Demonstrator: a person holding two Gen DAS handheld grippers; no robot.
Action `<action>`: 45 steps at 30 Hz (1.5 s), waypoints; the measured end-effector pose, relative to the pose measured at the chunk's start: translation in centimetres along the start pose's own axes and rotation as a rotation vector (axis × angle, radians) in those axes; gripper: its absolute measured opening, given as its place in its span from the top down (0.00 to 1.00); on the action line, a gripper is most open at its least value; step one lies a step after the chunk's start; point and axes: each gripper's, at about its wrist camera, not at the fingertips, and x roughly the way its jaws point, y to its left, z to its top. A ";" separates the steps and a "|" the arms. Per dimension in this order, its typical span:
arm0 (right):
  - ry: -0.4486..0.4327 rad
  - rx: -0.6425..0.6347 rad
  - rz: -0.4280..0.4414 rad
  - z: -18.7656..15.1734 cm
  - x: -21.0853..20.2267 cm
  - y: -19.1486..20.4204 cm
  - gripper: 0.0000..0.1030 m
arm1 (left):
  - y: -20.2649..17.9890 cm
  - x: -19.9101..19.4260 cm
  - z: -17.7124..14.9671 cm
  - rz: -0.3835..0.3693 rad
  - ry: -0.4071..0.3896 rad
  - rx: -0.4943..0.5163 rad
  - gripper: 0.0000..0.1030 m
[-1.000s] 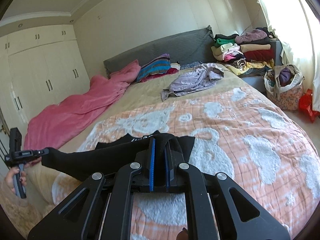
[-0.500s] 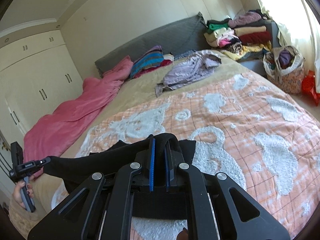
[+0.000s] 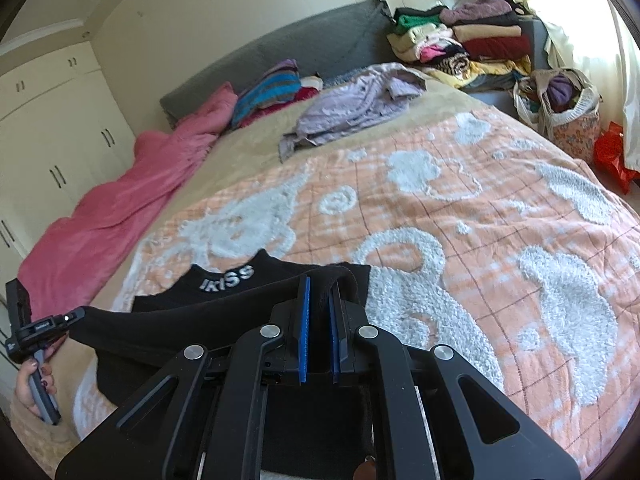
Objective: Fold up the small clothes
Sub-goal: 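Lift the hem with both tools and fold it toward the collar, then lower the folded hem onto the sweatshirt near the collar with both tools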
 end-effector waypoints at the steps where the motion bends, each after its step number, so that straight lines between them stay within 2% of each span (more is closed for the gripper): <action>1: 0.007 0.000 -0.007 -0.1 0.4 -0.1 0.93 | 0.2 0.4 0.1 0.004 0.005 0.000 0.97; 7: 0.039 0.000 -0.045 -0.9 2.2 -0.5 0.90 | 1.3 1.7 -0.1 0.034 0.013 -0.012 0.94; 8: 0.037 -0.003 -0.056 -0.9 2.3 -0.5 0.87 | 1.4 1.5 0.0 0.030 0.009 -0.013 0.94; 10: 0.021 -0.010 -0.076 -1.1 1.9 -0.5 0.71 | 1.4 0.8 -0.1 0.035 -0.007 -0.007 0.91; 11: 0.014 -0.009 -0.077 -1.1 1.7 -0.5 0.70 | 1.2 0.4 -0.2 0.040 -0.014 0.003 0.91; 15: -0.026 -0.030 -0.083 -1.6 0.0 0.0 0.70 | 0.2 -1.4 -0.9 0.039 -0.045 0.038 0.84; 21: -0.046 -0.088 -0.056 -3.2 -2.6 1.7 0.71 | -2.7 -3.2 -3.0 -0.002 -0.059 0.110 0.83; 25: -0.022 -0.153 -0.034 -4.7 -3.4 3.4 0.72 | -4.4 -2.3 -4.8 -0.038 0.003 0.152 0.83; 29: 0.018 -0.205 -0.009 -6.4 -3.4 5.1 0.72 | -5.6 -0.6 -6.6 -0.021 0.056 0.189 0.83; 33: 0.065 -0.235 0.006 -7.9 -2.5 6.1 0.75 | -6.4 0.9 -8.2 0.017 0.080 0.221 0.83; 38: 0.108 -0.297 -0.016 -8.9 -0.1 7.1 0.76 | -6.7 2.4 -9.0 0.054 0.083 0.229 0.83; 41: 0.138 -0.311 -0.051 -8.7 2.1 6.9 0.78 | -6.8 3.3 -8.8 0.084 0.086 0.237 0.83; 43: 0.165 -0.324 -0.104 -8.6 3.7 6.6 0.82 | -6.8 4.0 -8.5 0.095 0.088 0.241 0.83; 45: 0.173 -0.316 -0.110 -8.2 5.1 6.3 0.83 | -6.6 4.7 -8.0 0.101 0.090 0.238 0.83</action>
